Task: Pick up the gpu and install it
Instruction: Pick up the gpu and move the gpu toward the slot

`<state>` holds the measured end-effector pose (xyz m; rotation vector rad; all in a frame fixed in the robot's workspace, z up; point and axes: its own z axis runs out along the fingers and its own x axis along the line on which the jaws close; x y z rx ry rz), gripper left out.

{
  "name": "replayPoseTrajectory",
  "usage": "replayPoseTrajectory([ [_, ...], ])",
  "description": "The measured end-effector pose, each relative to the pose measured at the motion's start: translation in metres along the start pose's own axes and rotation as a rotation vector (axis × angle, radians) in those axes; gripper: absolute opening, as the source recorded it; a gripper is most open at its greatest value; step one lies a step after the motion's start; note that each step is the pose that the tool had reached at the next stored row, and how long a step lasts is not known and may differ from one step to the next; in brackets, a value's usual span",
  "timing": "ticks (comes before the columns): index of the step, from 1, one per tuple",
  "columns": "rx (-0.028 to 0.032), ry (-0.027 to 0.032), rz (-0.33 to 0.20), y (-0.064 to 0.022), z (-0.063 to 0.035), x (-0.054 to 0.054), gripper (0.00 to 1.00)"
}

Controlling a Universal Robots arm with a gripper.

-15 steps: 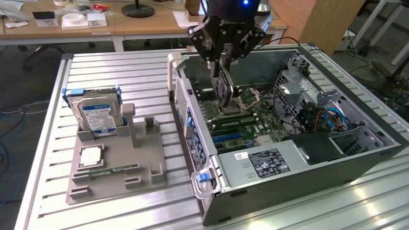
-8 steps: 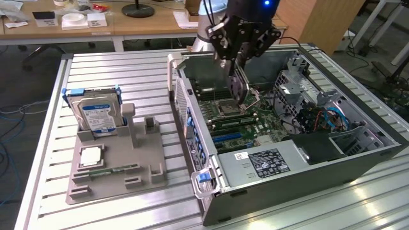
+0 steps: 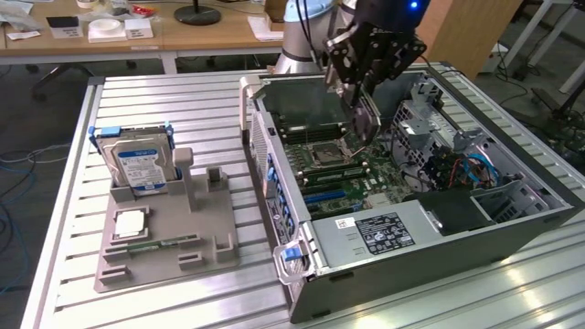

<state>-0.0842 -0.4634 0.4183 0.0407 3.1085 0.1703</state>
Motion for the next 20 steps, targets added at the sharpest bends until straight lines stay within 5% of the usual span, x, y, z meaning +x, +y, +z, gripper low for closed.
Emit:
replayPoseTrajectory([
  [20, -0.0074, 0.0002, 0.000, 0.0023, 0.0026, -0.091, 0.27],
])
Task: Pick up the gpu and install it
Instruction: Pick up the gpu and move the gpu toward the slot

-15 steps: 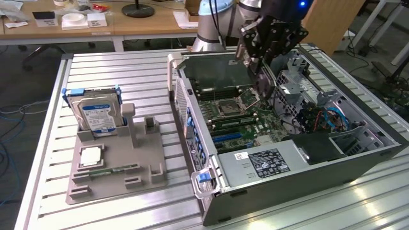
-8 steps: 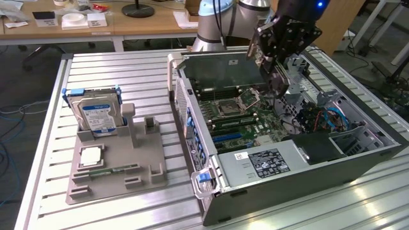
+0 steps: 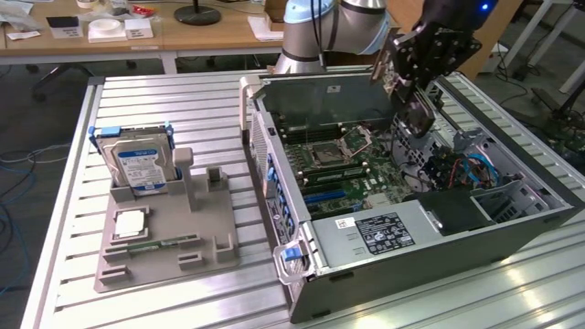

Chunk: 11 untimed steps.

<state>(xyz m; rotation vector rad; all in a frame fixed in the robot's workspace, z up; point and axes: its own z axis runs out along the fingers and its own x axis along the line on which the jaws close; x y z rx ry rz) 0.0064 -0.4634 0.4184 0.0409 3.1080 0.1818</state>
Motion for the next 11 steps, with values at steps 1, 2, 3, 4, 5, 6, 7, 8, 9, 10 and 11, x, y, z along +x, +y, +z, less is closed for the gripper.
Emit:
replayPoseTrajectory([
  [1, -0.0003, 0.0000, 0.000, 0.0002, 0.0002, -0.005, 0.27],
  [2, -0.0005, 0.0000, 0.000, 0.0003, 0.0004, -0.009, 0.27],
  [3, -0.0006, -0.0001, 0.000, 0.0003, 0.0005, -0.014, 0.27],
  [4, -0.0006, 0.0000, 0.000, 0.0004, 0.0006, -0.018, 0.27],
  [5, -0.0008, 0.0000, 0.000, 0.0005, 0.0008, -0.023, 0.27],
  [6, -0.0008, 0.0000, 0.000, 0.0006, 0.0009, -0.027, 0.27],
  [7, -0.0009, 0.0000, 0.000, 0.0007, 0.0010, -0.032, 0.27],
  [8, -0.0010, 0.0000, 0.000, 0.0009, 0.0011, -0.036, 0.27],
  [9, -0.0012, 0.0000, 0.000, 0.0010, 0.0013, -0.041, 0.27],
  [10, -0.0013, 0.0000, 0.000, 0.0011, 0.0014, -0.045, 0.27],
  [11, -0.0014, 0.0000, 0.000, 0.0012, 0.0015, -0.048, 0.27],
])
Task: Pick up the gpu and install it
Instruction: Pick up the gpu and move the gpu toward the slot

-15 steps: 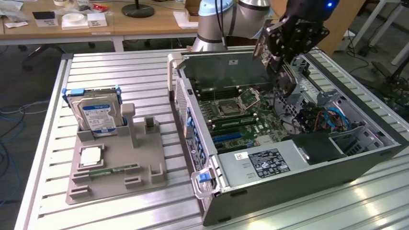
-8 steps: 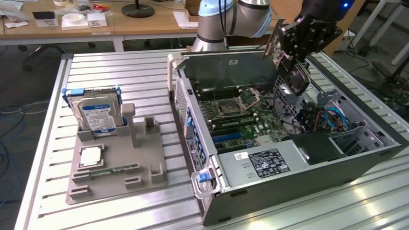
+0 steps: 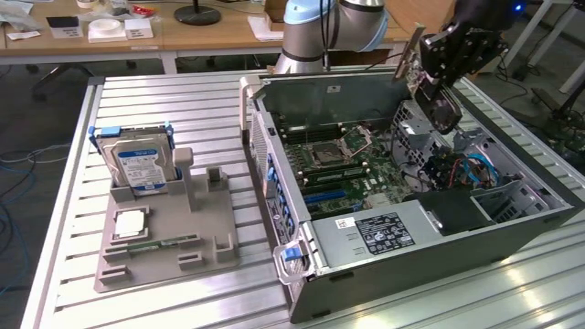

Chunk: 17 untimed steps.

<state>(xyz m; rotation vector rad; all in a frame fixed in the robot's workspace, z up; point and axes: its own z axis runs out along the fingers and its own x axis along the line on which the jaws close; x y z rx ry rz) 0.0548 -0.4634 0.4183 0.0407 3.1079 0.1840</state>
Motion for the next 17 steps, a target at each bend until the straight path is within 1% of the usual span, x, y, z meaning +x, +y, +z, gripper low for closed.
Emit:
replayPoseTrajectory([
  [2, -0.0001, 0.0000, 0.000, 0.0002, 0.0001, -0.003, 0.27],
  [7, 0.0000, -0.0001, 0.000, 0.0001, 0.0001, -0.004, 0.27],
  [12, 0.0000, 0.0003, 0.000, 0.0004, 0.0004, -0.015, 0.27],
  [17, 0.0000, 0.0002, 0.000, 0.0004, 0.0005, -0.016, 0.27],
])
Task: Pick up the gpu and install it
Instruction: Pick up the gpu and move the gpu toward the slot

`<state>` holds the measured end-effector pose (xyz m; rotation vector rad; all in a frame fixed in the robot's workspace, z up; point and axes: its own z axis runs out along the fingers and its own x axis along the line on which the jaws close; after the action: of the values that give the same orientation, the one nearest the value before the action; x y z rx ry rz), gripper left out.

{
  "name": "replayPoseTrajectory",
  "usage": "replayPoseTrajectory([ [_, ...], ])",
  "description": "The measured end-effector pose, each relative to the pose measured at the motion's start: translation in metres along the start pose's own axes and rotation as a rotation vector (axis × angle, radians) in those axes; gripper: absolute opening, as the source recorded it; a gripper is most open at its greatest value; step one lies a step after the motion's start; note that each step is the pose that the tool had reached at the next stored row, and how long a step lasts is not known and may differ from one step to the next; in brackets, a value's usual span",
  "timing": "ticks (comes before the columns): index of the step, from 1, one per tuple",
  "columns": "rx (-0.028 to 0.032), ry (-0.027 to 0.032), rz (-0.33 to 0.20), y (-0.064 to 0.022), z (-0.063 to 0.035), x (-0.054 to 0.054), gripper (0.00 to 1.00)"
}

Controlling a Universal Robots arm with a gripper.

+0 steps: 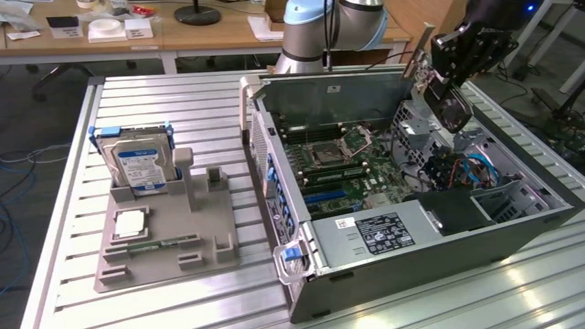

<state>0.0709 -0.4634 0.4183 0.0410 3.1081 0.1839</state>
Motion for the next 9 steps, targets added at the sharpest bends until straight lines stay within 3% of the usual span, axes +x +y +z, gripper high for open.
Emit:
replayPoseTrajectory([
  [9, 0.0001, 0.0000, 0.000, -0.0001, 0.0011, 0.0000, 0.27],
])
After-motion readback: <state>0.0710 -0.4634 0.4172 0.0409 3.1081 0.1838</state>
